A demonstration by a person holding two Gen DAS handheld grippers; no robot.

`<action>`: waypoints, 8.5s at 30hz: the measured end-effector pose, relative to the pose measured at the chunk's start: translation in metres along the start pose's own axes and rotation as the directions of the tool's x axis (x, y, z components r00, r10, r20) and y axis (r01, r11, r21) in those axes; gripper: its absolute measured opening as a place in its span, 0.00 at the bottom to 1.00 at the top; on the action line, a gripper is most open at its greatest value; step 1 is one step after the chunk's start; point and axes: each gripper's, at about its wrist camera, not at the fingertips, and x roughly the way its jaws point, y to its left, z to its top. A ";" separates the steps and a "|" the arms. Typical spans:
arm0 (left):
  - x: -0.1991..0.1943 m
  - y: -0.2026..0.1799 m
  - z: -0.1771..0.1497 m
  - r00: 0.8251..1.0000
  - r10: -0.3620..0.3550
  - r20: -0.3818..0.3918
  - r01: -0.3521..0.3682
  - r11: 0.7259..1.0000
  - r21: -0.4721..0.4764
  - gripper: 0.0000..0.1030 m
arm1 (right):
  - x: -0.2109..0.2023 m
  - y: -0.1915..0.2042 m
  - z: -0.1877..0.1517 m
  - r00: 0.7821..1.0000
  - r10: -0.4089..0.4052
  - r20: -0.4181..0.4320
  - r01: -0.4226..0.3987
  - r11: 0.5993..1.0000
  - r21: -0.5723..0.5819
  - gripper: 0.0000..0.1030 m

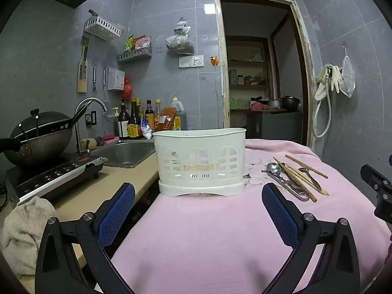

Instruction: Organize utensils

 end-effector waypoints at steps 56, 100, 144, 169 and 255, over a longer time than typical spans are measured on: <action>0.002 0.000 -0.001 1.000 0.004 -0.006 -0.004 1.000 0.008 0.99 | 0.002 0.012 0.000 1.000 0.017 -0.019 -0.017 1.000 -0.005 1.00; 0.011 -0.007 0.001 1.000 -0.016 -0.021 0.016 1.000 0.001 0.99 | 0.008 0.012 -0.002 0.998 0.039 -0.047 -0.039 0.999 -0.007 1.00; 0.236 -0.147 0.043 0.723 -0.353 -0.594 0.454 0.891 0.023 0.58 | 0.333 -0.089 0.035 0.657 0.409 -0.634 -0.365 0.908 0.208 0.51; 0.319 -0.124 0.024 0.543 -0.374 -0.751 0.355 0.914 -0.198 0.15 | 0.420 -0.058 0.038 0.591 0.303 -0.748 -0.296 0.943 0.149 0.14; 0.168 0.094 0.124 0.999 -0.001 -0.045 -0.012 0.961 -0.276 0.44 | 0.200 0.097 0.120 0.749 0.644 0.153 -0.658 0.751 0.058 0.26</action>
